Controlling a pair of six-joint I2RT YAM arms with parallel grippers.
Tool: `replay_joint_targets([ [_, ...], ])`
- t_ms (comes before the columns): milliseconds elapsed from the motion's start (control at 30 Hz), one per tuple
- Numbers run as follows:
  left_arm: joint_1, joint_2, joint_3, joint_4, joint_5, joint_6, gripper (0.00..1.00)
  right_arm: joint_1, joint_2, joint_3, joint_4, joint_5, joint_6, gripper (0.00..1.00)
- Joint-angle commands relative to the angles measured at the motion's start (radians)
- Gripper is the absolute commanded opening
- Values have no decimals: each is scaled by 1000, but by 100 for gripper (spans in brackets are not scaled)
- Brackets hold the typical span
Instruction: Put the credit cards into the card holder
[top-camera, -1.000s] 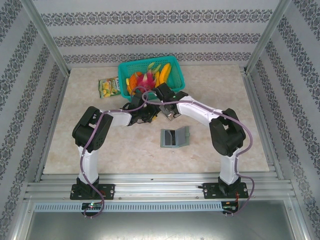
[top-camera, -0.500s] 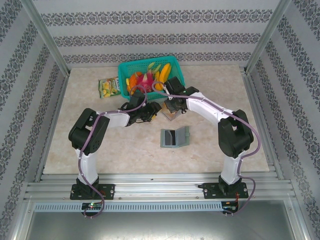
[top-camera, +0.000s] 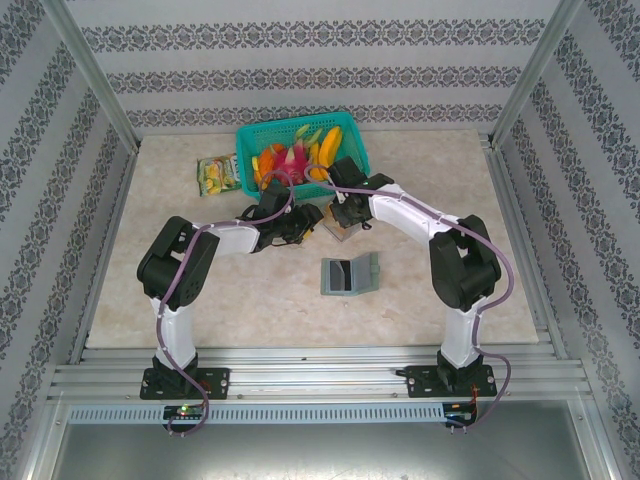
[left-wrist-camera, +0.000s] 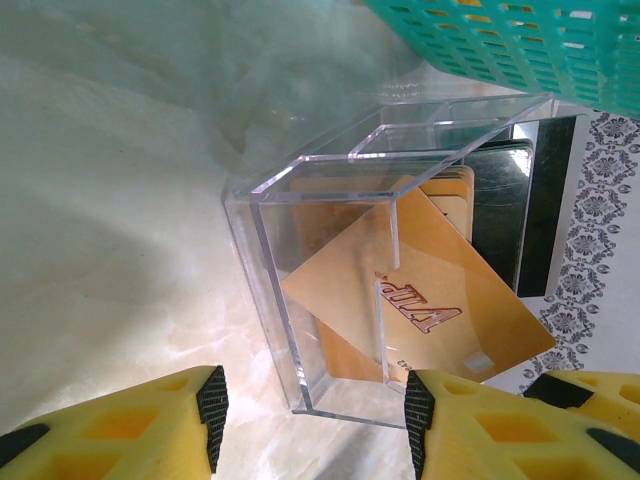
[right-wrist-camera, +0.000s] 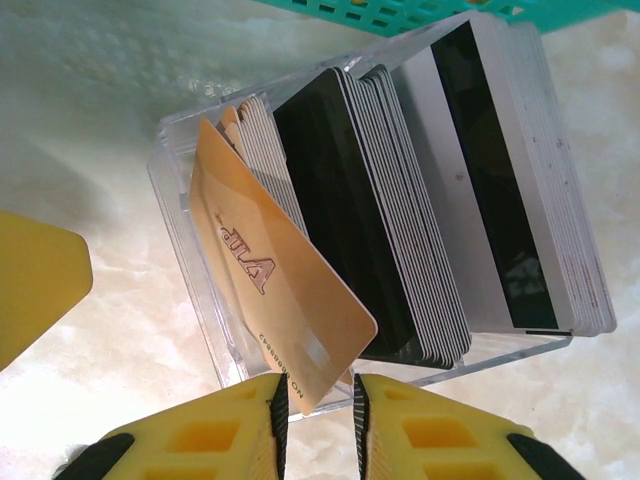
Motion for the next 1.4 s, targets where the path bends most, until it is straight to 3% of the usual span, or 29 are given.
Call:
replay_joint_targets([
  [0,7,-6,12,18,14,24,53,-16,5,18,-10,24,33,27],
  [1033,8,2,20,10,29,24,53,-36,100,66,12,-55,78,29],
  [1367,5,5,23,9,31,22,53,-38,77,60,23,-53,63,21],
])
